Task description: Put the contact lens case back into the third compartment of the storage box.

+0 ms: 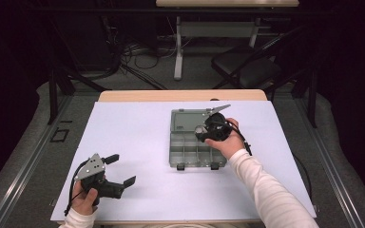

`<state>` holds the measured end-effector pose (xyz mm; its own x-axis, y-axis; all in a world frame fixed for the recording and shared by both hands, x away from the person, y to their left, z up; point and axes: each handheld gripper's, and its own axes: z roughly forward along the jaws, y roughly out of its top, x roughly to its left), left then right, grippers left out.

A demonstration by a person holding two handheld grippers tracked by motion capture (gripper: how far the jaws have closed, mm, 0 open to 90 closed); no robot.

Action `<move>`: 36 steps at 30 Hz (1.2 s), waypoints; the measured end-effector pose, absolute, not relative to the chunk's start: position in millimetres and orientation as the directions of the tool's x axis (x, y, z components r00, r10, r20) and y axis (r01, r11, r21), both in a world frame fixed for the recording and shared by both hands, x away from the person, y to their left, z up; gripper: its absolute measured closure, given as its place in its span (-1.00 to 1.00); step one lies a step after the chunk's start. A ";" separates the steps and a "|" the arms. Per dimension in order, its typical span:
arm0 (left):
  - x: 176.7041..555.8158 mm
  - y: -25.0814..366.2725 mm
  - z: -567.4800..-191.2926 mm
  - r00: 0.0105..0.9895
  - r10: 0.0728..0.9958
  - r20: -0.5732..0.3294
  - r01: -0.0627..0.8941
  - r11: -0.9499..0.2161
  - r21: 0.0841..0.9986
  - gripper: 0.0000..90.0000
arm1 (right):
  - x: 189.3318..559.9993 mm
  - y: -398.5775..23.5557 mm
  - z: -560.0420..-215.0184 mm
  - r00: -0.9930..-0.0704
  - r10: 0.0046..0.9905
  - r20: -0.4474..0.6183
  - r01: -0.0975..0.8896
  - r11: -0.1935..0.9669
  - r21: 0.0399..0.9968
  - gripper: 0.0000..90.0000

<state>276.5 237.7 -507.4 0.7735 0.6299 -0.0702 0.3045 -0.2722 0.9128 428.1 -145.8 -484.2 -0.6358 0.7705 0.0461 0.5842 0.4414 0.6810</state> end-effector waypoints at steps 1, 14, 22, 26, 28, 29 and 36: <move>276.4 237.7 -507.4 0.773 0.631 -0.069 0.305 -0.273 0.912 -0.99 | 428.5 -145.8 -484.7 -0.635 0.771 0.046 0.584 0.441 0.682 0.08; 276.5 237.8 -507.4 0.773 0.631 -0.070 0.305 -0.273 0.912 -0.99 | 430.5 -141.8 -493.0 -0.627 0.777 0.059 0.588 0.423 0.689 0.08; 276.6 237.9 -507.4 0.773 0.631 -0.070 0.305 -0.273 0.912 -0.99 | 432.2 -139.0 -498.5 -0.628 0.776 0.060 0.597 0.431 0.677 0.08; 276.7 237.9 -507.5 0.773 0.631 -0.070 0.305 -0.273 0.912 -0.99 | 433.5 -137.1 -501.5 -0.626 0.777 0.066 0.603 0.429 0.672 0.08; 276.7 238.1 -507.4 0.773 0.631 -0.070 0.305 -0.273 0.912 -0.99 | 434.2 -136.6 -502.7 -0.625 0.778 0.063 0.604 0.431 0.670 0.08; 276.7 238.2 -507.4 0.773 0.630 -0.070 0.305 -0.273 0.912 -0.99 | 434.8 -136.2 -503.5 -0.625 0.778 0.065 0.606 0.431 0.669 0.08; 276.7 238.2 -507.5 0.773 0.630 -0.069 0.306 -0.275 0.912 -0.99 | 436.8 -136.6 -506.9 -0.620 0.782 0.061 0.608 0.430 0.667 0.08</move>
<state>276.7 238.2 -507.5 0.7733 0.6303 -0.0694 0.3057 -0.2746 0.9117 436.8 -136.6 -506.9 -0.6197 0.7824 0.0613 0.6084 0.4296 0.6673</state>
